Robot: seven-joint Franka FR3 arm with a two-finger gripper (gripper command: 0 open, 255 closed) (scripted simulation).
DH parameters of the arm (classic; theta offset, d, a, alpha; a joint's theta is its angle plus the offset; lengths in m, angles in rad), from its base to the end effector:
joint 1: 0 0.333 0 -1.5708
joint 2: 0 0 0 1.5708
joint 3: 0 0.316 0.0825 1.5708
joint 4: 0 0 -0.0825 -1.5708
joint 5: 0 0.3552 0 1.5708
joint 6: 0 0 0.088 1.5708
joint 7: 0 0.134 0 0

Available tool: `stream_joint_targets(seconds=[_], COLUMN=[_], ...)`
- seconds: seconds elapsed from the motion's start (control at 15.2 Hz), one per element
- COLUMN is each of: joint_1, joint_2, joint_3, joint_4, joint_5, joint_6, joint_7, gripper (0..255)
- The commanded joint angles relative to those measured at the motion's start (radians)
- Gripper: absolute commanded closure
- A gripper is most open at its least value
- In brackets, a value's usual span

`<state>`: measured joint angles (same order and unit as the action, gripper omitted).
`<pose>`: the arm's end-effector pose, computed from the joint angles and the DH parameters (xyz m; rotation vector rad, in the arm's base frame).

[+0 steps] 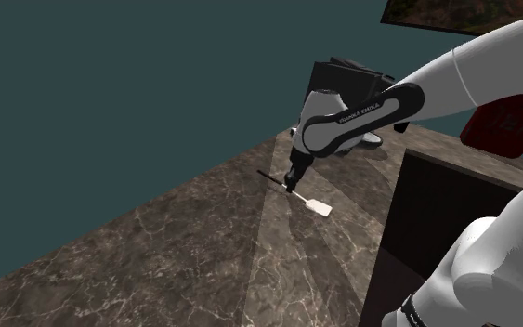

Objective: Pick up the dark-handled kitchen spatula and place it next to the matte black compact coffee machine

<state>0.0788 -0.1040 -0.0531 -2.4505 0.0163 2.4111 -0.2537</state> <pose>0.4569 0.0122 0.3379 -3.1025 -0.4178 -0.1032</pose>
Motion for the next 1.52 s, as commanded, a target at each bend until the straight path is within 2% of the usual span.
stream_joint_targets(seconds=[0.0,1.45], joint_1=[0.0,-0.002], joint_2=[-0.018,-0.158], joint_3=[0.0,0.004], joint_4=[0.008,0.18], joint_5=[-0.002,-0.012], joint_6=[-0.026,-0.338], joint_7=[0.001,0.013], gripper=[255,255])
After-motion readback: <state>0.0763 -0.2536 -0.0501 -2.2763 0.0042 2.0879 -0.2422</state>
